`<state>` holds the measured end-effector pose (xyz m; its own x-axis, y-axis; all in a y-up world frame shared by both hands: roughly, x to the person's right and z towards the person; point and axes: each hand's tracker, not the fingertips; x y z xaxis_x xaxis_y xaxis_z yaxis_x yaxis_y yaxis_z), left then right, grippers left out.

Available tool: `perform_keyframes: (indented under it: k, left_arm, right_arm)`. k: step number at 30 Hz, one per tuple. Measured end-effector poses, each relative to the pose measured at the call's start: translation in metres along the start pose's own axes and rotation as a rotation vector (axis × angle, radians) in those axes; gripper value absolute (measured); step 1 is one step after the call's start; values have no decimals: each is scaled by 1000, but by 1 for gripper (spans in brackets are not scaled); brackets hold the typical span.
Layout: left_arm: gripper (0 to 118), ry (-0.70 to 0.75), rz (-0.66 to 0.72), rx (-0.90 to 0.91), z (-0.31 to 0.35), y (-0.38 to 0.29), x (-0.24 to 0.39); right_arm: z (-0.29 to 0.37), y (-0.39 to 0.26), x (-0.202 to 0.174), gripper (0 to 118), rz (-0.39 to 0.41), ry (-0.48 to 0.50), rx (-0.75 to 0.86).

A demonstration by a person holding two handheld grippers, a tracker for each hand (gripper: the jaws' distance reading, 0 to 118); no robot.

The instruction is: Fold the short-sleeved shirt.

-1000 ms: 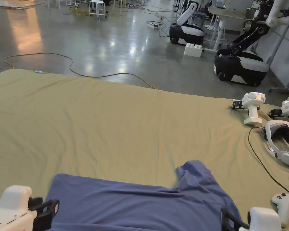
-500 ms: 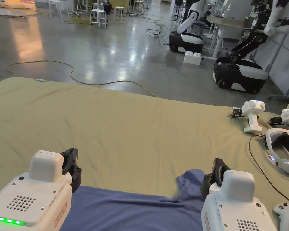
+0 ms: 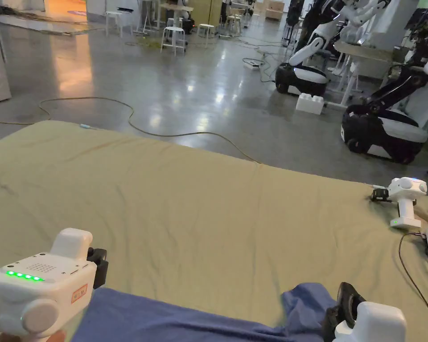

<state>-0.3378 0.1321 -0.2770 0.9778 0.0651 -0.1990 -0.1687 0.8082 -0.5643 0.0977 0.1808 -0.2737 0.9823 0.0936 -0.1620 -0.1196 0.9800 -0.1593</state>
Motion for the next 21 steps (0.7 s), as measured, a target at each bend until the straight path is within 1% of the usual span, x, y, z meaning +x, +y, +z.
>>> perform_keyframes:
  k: [1, 5, 6, 8, 9, 10, 13, 15, 17, 18, 20, 21]
  left_arm:
    - [3, 18, 16, -61, -19, -1, -10]
    - [3, -38, 79, -281, -76, 1, -34]
    - [7, -28, 81, -343, -92, 2, -38]
    - [37, -50, 96, -437, -116, 1, -45]
    - [49, -60, 104, -466, -125, 0, -46]
    - [56, -73, 115, -487, -133, 0, -46]
    - [56, -73, 114, -547, -154, -2, -41]
    - [56, -32, 88, -612, -165, -8, -38]
    - [54, -15, 54, -579, -164, -7, -26]
    - [50, 13, 31, -568, -159, -8, -22]
    - [28, 38, -44, -532, -154, -10, -7]
    - [19, 36, -87, -513, -151, -13, 0]
  right_arm:
    - [-4, -4, 2, 0, 4, 0, -22]
    - [-17, -17, 7, 0, 8, 0, -87]
    - [-20, -20, 8, 0, 13, -6, -103]
    - [-26, -27, 11, 0, 20, -12, -133]
    - [-28, -30, 11, 0, 22, -15, -145]
    - [-30, -33, 12, 0, 24, -18, -158]
    - [-35, -41, 16, 0, 34, -29, -192]
    - [-37, -46, 18, 0, 40, -35, -208]
    - [-40, -50, 20, 0, 46, -42, -226]
    - [-42, -52, 22, 0, 45, -45, -235]
    - [-45, -55, 25, 0, 36, -51, -250]
    - [-47, -57, 27, 0, 28, -55, -263]
